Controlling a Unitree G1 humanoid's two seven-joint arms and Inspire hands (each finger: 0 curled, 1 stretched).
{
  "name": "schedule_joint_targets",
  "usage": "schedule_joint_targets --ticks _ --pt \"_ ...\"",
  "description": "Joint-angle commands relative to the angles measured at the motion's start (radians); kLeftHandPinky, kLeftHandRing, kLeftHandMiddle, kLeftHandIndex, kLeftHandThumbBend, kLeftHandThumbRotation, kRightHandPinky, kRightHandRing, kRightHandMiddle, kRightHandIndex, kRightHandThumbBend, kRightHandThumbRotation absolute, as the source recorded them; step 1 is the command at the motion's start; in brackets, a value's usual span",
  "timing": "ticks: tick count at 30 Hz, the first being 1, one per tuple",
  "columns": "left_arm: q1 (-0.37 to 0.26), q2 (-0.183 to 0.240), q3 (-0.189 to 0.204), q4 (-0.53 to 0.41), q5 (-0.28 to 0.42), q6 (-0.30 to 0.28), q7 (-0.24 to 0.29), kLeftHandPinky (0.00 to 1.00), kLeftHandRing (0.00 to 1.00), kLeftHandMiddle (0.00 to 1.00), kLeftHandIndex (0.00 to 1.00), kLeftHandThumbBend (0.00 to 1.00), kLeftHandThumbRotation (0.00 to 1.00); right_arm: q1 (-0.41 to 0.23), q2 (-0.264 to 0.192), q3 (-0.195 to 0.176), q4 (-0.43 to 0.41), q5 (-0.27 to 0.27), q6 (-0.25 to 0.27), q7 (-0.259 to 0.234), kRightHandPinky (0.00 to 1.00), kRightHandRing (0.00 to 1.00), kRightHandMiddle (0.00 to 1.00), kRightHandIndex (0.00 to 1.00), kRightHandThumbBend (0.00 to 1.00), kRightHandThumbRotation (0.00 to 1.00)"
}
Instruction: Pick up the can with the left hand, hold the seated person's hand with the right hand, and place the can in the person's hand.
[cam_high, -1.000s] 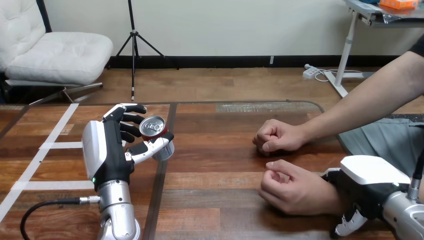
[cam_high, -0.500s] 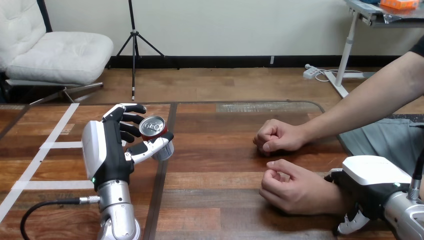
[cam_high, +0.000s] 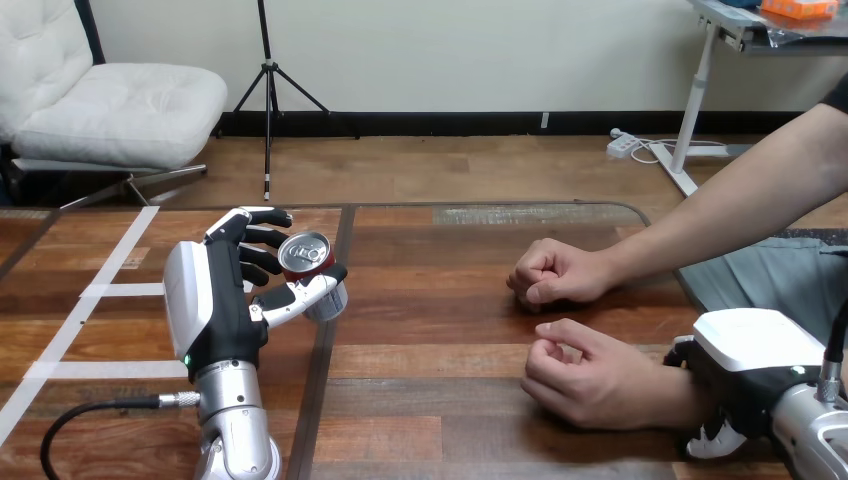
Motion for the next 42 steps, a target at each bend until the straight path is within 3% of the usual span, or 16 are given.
schedule_joint_targets --ticks 1,8,17,20,30,33,38,42 --pt "-0.047 0.014 0.015 -0.059 -0.003 -0.024 0.006 0.39 0.44 0.50 0.57 0.68 0.00 0.000 -0.050 0.001 0.070 -0.025 0.013 -0.014 0.47 0.72 0.77 0.76 0.68 0.00" --pt "-0.046 0.017 0.015 -0.059 -0.001 -0.020 0.006 0.40 0.44 0.50 0.57 0.68 0.00 -0.008 -0.052 0.003 0.112 -0.026 -0.005 -0.056 0.42 0.69 0.75 0.74 0.57 0.00" --pt "-0.045 0.017 0.016 -0.061 -0.002 -0.020 0.005 0.40 0.44 0.50 0.58 0.68 0.00 -0.019 -0.055 0.010 0.162 -0.031 -0.030 -0.117 0.33 0.59 0.67 0.67 0.58 0.00" --pt "-0.045 0.017 0.016 -0.061 -0.002 -0.022 0.006 0.40 0.44 0.50 0.58 0.68 0.00 -0.019 -0.053 0.008 0.171 -0.025 -0.035 -0.139 0.25 0.48 0.59 0.63 0.57 0.00" --pt "-0.046 0.018 0.016 -0.062 -0.002 -0.022 0.006 0.40 0.44 0.50 0.57 0.68 0.00 -0.021 -0.042 0.007 0.192 -0.012 -0.060 -0.214 0.11 0.26 0.39 0.49 0.59 0.00" --pt "-0.045 0.019 0.017 -0.063 -0.003 -0.024 0.005 0.40 0.44 0.50 0.57 0.68 0.00 -0.028 -0.034 0.008 0.190 -0.005 -0.050 -0.199 0.08 0.21 0.34 0.47 0.61 0.00" --pt "-0.045 0.018 0.020 -0.063 -0.010 -0.022 -0.003 0.40 0.44 0.51 0.57 0.68 0.00 -0.036 -0.027 0.000 0.207 0.042 -0.088 -0.227 0.04 0.13 0.25 0.50 0.63 0.00" --pt "-0.045 0.018 0.020 -0.063 -0.013 -0.021 -0.005 0.41 0.45 0.51 0.58 0.68 0.00 -0.037 -0.013 -0.013 0.214 0.079 -0.106 -0.257 0.03 0.12 0.23 0.46 0.67 0.00"
